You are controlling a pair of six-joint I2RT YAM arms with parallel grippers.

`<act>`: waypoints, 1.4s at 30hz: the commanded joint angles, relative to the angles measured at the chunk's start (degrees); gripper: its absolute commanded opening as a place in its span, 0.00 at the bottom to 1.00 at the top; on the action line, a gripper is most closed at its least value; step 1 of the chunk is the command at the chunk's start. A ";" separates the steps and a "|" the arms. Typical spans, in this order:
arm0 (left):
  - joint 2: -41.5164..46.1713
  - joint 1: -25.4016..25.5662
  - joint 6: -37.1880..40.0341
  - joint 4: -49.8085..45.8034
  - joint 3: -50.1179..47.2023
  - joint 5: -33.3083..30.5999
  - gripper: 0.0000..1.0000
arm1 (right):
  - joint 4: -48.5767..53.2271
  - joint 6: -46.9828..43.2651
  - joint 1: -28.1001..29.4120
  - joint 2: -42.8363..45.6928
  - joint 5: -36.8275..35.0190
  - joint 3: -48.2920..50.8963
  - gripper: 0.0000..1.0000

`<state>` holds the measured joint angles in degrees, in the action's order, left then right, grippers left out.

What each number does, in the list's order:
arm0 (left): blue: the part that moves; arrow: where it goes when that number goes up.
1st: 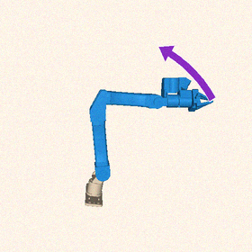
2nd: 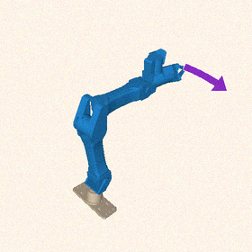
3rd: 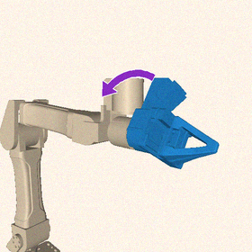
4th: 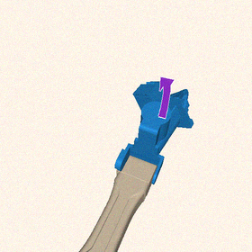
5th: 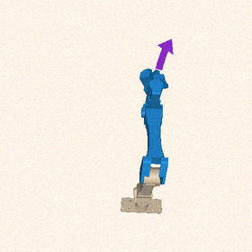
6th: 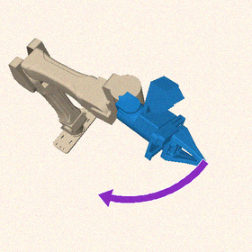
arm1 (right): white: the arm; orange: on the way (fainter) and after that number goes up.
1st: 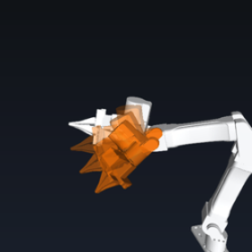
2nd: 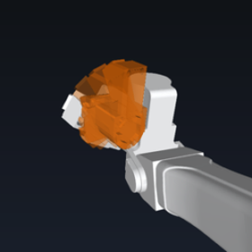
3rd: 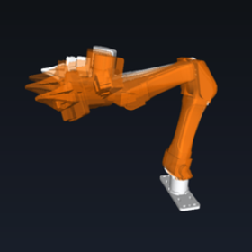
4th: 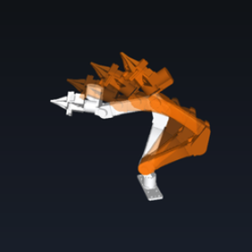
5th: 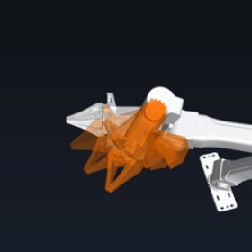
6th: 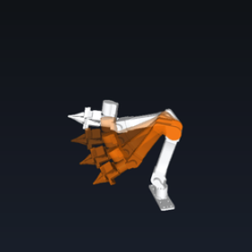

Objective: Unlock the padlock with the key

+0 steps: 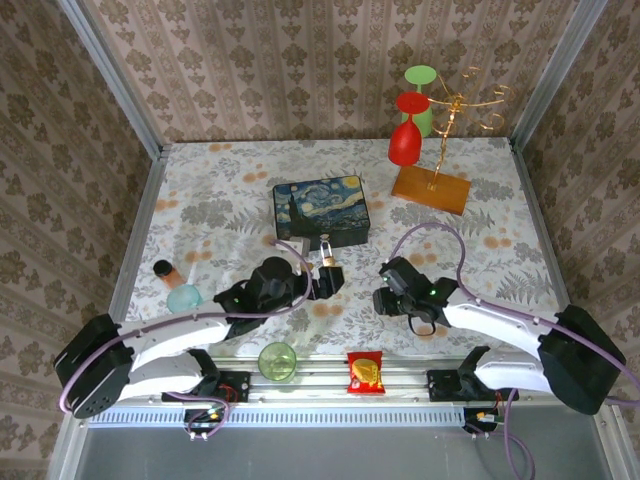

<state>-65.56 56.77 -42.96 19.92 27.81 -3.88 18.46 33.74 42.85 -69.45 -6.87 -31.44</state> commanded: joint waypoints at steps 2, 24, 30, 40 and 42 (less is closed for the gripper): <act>-2.65 1.47 -1.84 3.62 2.07 -0.20 1.00 | 1.92 1.75 3.03 -3.93 -3.65 -2.42 0.43; -3.22 1.54 -4.85 7.63 -1.27 0.10 1.00 | 7.06 4.97 9.30 -11.10 -10.15 -4.34 0.36; -3.32 1.57 -4.98 8.28 -1.86 0.10 1.00 | 4.67 4.92 10.54 -12.85 -9.74 -3.63 0.32; -3.37 1.52 -6.61 10.66 -4.25 0.14 1.00 | 2.09 3.57 9.59 -15.63 -8.62 -3.76 0.23; -3.19 1.57 -6.70 10.67 -4.56 0.19 1.00 | 1.98 3.30 9.38 -15.59 -8.51 -3.85 0.20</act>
<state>-69.49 58.11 -48.45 28.58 24.10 -3.86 22.72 37.19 52.97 -82.00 -16.12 -36.45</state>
